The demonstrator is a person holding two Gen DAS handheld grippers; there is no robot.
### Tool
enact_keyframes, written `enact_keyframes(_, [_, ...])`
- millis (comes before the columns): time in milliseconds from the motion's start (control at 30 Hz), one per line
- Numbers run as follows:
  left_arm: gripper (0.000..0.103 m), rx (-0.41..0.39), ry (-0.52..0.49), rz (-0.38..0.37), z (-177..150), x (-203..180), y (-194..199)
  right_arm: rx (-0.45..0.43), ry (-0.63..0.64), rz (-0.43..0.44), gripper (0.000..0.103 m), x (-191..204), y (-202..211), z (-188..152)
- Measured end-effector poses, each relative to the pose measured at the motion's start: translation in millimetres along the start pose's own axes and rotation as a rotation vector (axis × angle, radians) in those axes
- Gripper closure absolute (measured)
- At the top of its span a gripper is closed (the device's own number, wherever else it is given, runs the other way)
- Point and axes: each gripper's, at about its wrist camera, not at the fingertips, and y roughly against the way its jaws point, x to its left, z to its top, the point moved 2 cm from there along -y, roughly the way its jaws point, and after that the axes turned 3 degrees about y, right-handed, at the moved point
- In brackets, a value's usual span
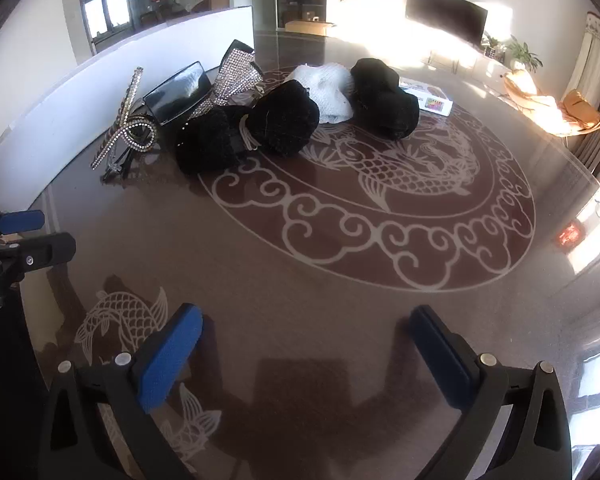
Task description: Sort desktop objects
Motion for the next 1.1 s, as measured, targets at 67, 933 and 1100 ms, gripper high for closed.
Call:
enact_keyframes(67, [0.0,-0.016,-0.015,0.021,2,-3,-4,-0.017,-0.003,0.007,0.0,-1,-3,5])
enact_keyframes(933, [0.0,-0.089,-0.022,0.076,9,-10,-15,-0.032,-0.018,-0.002,0.0,-1,-13,8])
enact_keyframes(1100, [0.0,-0.089,-0.021,0.077,9,-12,-16,-0.032,-0.018,-0.001,0.0,-1,-13,8])
